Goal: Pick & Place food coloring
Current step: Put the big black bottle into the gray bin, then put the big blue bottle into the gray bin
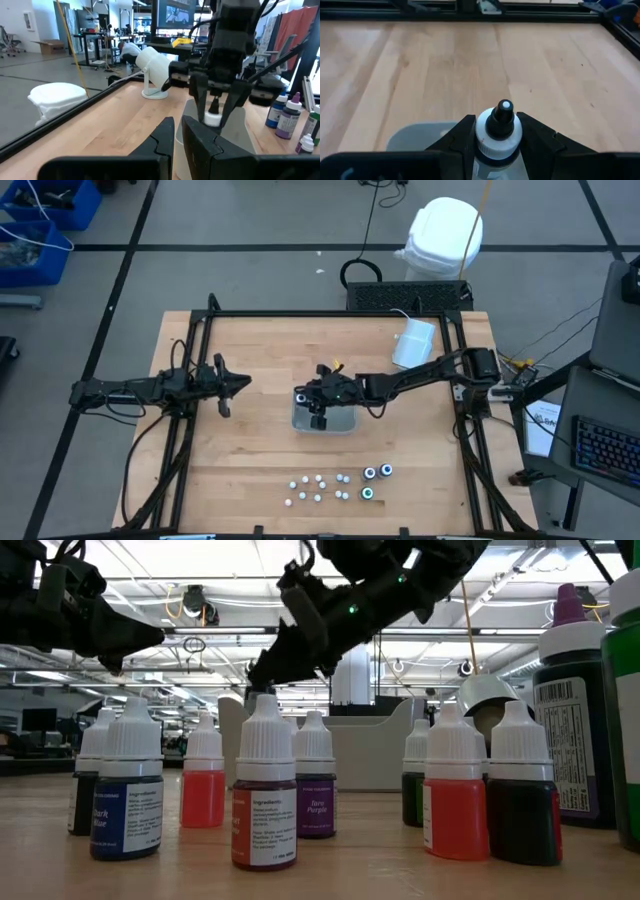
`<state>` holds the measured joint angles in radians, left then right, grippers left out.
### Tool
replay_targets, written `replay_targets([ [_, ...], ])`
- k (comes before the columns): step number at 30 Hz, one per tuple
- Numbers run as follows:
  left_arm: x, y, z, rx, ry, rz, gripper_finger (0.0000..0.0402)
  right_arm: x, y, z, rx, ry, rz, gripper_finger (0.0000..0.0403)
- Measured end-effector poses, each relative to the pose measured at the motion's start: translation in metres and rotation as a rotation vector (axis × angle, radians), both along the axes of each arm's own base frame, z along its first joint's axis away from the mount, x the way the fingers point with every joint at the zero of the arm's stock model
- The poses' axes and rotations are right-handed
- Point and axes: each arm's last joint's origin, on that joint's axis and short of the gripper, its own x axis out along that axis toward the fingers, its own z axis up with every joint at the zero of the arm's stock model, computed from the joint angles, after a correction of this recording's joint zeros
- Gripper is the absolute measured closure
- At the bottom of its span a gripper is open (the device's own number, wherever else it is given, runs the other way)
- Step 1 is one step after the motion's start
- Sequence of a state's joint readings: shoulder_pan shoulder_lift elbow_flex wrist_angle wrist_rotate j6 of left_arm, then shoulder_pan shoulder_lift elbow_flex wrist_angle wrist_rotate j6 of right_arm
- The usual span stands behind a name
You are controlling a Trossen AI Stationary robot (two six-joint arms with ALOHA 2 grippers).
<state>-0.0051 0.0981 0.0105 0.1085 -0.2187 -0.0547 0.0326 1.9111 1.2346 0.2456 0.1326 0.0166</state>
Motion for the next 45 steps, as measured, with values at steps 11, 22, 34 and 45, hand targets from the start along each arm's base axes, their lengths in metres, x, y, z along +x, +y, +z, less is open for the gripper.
replay_targets([
  [11,0.000,0.000,0.000,-0.001,0.000,0.000,0.0362,0.006,-0.007,-0.024,0.003,0.034,-0.019,0.0290],
  [22,0.000,0.000,0.000,-0.002,0.000,0.001,0.0362,0.006,-0.007,-0.024,-0.003,0.038,-0.017,0.0283],
  [34,0.000,0.000,0.000,-0.002,0.000,0.001,0.0362,0.005,-0.007,-0.013,-0.003,-0.008,-0.016,0.0238],
  [45,0.000,0.000,0.000,-0.002,0.001,0.001,0.0362,-0.007,-0.002,0.034,-0.053,-0.113,0.024,0.0216],
])
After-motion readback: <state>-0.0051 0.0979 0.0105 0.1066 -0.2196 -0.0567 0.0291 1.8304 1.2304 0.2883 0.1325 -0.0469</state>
